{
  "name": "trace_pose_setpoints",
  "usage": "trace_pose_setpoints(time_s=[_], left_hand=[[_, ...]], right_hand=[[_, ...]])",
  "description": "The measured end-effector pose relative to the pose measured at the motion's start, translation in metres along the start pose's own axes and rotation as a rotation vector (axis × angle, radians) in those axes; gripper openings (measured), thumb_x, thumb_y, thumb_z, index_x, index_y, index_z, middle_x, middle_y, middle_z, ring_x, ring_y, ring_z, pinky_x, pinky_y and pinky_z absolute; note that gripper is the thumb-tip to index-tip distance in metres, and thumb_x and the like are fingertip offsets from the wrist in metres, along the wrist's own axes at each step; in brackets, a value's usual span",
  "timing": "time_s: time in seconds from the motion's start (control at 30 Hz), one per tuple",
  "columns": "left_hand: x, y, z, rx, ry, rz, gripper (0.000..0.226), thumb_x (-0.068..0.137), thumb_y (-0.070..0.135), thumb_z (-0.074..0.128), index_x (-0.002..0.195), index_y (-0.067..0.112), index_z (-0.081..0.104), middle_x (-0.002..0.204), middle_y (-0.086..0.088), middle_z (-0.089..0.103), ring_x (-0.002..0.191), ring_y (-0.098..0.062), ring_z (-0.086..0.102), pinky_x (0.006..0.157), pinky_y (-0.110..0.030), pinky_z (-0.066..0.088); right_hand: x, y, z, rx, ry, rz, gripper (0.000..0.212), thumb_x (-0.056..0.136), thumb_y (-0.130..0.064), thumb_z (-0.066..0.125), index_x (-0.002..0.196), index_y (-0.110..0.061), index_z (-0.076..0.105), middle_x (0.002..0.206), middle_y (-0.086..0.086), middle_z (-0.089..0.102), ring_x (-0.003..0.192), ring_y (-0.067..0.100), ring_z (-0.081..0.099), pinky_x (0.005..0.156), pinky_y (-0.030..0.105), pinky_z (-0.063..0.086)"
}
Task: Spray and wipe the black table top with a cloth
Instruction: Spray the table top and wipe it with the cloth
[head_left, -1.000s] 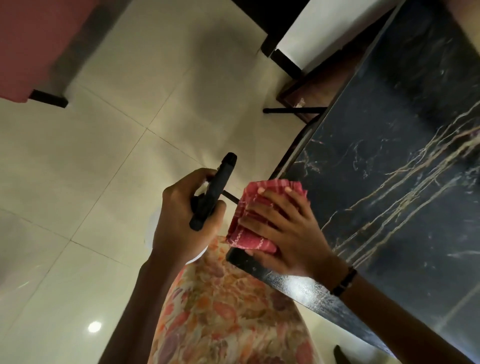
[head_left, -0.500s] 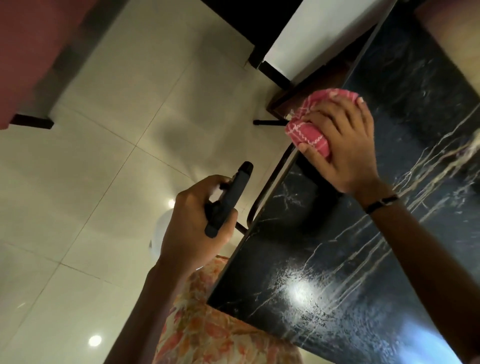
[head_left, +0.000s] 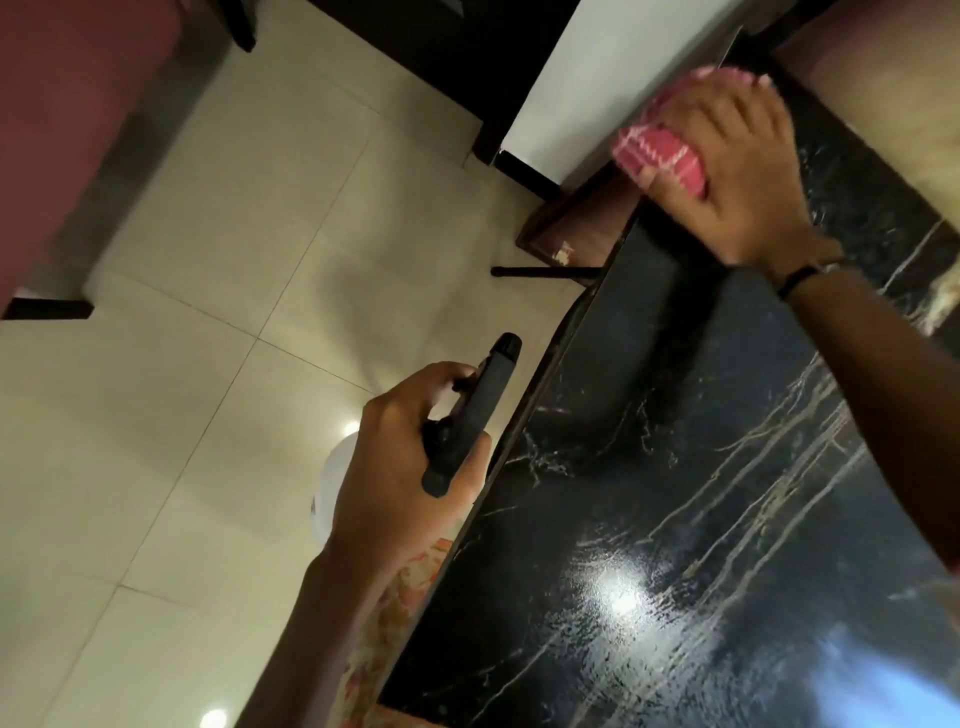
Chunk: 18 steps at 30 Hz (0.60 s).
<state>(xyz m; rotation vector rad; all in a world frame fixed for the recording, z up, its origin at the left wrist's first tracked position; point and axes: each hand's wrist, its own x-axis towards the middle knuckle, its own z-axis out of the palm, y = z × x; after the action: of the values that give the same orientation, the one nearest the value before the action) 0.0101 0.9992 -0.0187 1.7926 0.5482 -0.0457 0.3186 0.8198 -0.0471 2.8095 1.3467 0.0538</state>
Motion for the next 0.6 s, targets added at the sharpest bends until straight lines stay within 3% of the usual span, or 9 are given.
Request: trace_pose_setpoints(time_s=[0.2, 0.33, 0.4, 0.6], left_hand=[[0.0, 0.002, 0.004, -0.016, -0.003, -0.002, 0.02, 0.073, 0.02, 0.058, 0.093, 0.021, 0.061, 0.056, 0.026, 0.056, 0.047, -0.005, 0.054, 0.052, -0.005, 0.039], [-0.004, 0.005, -0.001, -0.028, 0.006, 0.006, 0.02, 0.072, 0.017, 0.058, 0.091, 0.016, 0.062, 0.06, 0.01, 0.06, 0.049, -0.014, 0.054, 0.052, -0.009, 0.041], [-0.008, 0.01, -0.004, -0.042, 0.007, 0.009, 0.022, 0.072, 0.014, 0.056, 0.092, 0.013, 0.062, 0.06, 0.001, 0.059, 0.045, -0.015, 0.051, 0.05, -0.011, 0.04], [-0.026, 0.039, -0.015, -0.023, 0.007, 0.088, 0.017, 0.071, 0.007, 0.05, 0.085, 0.007, 0.06, 0.064, -0.02, 0.055, 0.043, -0.014, 0.041, 0.047, -0.011, 0.034]], right_hand=[[0.026, 0.017, 0.013, 0.072, 0.113, 0.393, 0.064, 0.093, -0.062, 0.03, 0.139, -0.02, 0.042, 0.149, 0.004, 0.037, 0.139, 0.022, 0.03, 0.116, 0.042, 0.02], [0.006, -0.025, 0.009, 0.142, 0.122, 0.707, 0.06, 0.097, -0.052, 0.025, 0.148, -0.021, 0.03, 0.156, 0.004, 0.025, 0.144, 0.025, 0.02, 0.118, 0.046, 0.013], [-0.02, -0.052, 0.003, 0.138, 0.081, 0.707, 0.06, 0.096, -0.053, 0.025, 0.148, -0.022, 0.028, 0.157, 0.004, 0.024, 0.145, 0.027, 0.018, 0.118, 0.047, 0.011], [-0.122, -0.141, -0.014, 0.221, 0.004, 0.435, 0.059, 0.094, -0.054, 0.035, 0.144, -0.023, 0.035, 0.154, 0.005, 0.031, 0.144, 0.025, 0.022, 0.116, 0.054, 0.016]])
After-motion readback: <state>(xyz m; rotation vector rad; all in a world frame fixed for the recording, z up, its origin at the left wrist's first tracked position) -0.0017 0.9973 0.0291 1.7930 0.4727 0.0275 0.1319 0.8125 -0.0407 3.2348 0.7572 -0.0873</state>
